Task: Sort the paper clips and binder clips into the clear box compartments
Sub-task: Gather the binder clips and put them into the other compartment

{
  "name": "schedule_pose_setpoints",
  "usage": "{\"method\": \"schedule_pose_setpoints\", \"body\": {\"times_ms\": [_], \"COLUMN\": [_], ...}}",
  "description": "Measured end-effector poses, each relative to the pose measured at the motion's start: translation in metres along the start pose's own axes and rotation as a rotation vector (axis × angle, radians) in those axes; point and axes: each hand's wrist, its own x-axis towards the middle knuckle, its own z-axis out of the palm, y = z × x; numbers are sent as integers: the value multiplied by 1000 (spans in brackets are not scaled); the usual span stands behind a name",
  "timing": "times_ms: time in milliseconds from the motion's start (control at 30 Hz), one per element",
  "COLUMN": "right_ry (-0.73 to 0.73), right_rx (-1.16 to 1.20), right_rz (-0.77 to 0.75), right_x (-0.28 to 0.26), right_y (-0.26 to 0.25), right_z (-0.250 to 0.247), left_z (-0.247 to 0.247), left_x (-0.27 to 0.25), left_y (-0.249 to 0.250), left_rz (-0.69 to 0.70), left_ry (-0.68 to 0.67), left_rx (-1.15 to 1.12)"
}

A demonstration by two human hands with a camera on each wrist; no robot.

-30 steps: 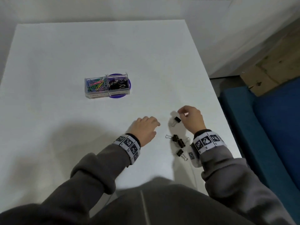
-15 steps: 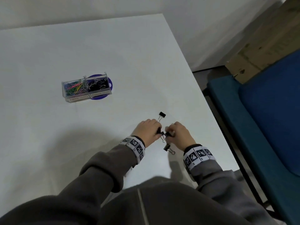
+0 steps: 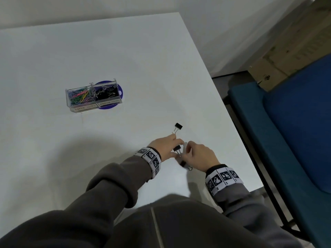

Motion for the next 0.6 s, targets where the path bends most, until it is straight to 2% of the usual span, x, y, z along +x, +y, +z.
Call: {"method": "schedule_pose_setpoints", "body": {"times_ms": [100,167,300,433,500,600], "right_ry": [-59,-63,36,165,236,335], "right_rx": [-152,-136,208,332,414,687], "right_rz": [-81,-107,-120,-121,-81,39], "right_x": [-1,1,21,49,61,77], "right_y": [-6,-9,-13,-20,-21,-17], "right_z": [9,10,-2,-15,-19,-20], "left_z": [-1,-1,-7,-21,-31,-46], "left_x": [-1,-7,-26,-48,-59,-73], "left_y": [-2,-10,-33,-57,-69,-88], "left_rz": [-9,-34,-85,-175,-217,-246], "left_ry": [15,56,154,290,385,528], "left_rx": [6,-47,-223,-378,-432,-490]}}
